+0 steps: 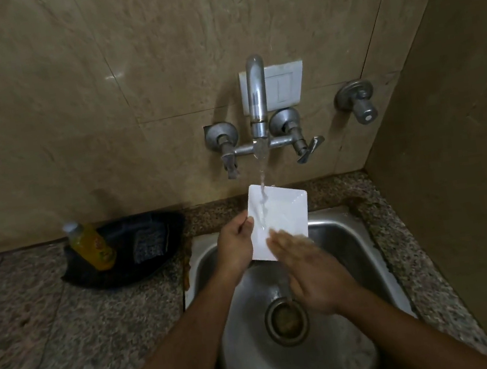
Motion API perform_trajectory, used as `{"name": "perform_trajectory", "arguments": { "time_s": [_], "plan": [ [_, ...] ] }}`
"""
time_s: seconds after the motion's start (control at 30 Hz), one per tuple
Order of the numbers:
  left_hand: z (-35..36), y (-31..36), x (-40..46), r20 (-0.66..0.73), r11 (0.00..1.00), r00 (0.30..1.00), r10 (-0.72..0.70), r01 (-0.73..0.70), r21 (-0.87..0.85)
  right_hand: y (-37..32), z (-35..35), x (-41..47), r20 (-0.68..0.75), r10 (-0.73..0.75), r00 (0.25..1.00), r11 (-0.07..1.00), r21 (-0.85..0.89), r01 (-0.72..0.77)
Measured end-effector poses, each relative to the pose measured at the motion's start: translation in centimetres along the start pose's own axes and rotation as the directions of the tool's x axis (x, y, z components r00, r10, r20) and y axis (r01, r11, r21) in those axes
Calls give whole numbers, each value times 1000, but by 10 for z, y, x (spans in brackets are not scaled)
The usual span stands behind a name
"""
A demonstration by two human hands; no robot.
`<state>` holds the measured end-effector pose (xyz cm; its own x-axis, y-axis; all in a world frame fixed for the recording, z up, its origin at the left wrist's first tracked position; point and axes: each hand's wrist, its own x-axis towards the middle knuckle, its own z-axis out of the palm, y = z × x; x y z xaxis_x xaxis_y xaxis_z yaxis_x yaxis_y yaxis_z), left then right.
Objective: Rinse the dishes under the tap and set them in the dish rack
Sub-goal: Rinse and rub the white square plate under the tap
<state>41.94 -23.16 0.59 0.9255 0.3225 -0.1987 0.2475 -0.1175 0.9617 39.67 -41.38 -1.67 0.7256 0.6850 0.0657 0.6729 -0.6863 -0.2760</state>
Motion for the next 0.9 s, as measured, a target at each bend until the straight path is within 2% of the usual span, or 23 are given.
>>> {"name": "perform_trajectory", "arguments": {
  "time_s": [0.07,0.17,0.23,0.37,0.53,0.67,0.7,0.83,0.9],
  "plan": [
    [4,-2,-1,-4,1000,1000,1,-1,12,-5,-2,7,2,65,998,998,2,-65],
    [3,4,4,-20,1000,1000,18,-18,21,-26,3,7,16,-32,999,997,73,31],
    [0,2,5,-17,1000,1000,9,-8,24,-15,1,-4,27,-60,998,996,62,58],
    [3,-2,-4,1,999,1000,-13,13,34,1,0,1,21,120,993,993,-19,-119],
    [-6,-2,-2,-53,998,998,-24,26,49,-14,8,-7,33,-59,998,997,42,57],
    [3,-5,-20,19,989,1000,-7,4,145,3,5,15,-25,163,986,986,-27,-164],
    [5,-5,-23,17,988,1000,-6,4,153,0,5,23,-12,168,986,986,-13,-168],
    [-3,-10,-26,20,991,1000,-7,5,133,-2,2,18,83,-32,996,999,20,31],
    [-7,-9,-29,51,990,998,-24,17,140,8,1,15,55,-21,998,998,-55,24]
  ]
}}
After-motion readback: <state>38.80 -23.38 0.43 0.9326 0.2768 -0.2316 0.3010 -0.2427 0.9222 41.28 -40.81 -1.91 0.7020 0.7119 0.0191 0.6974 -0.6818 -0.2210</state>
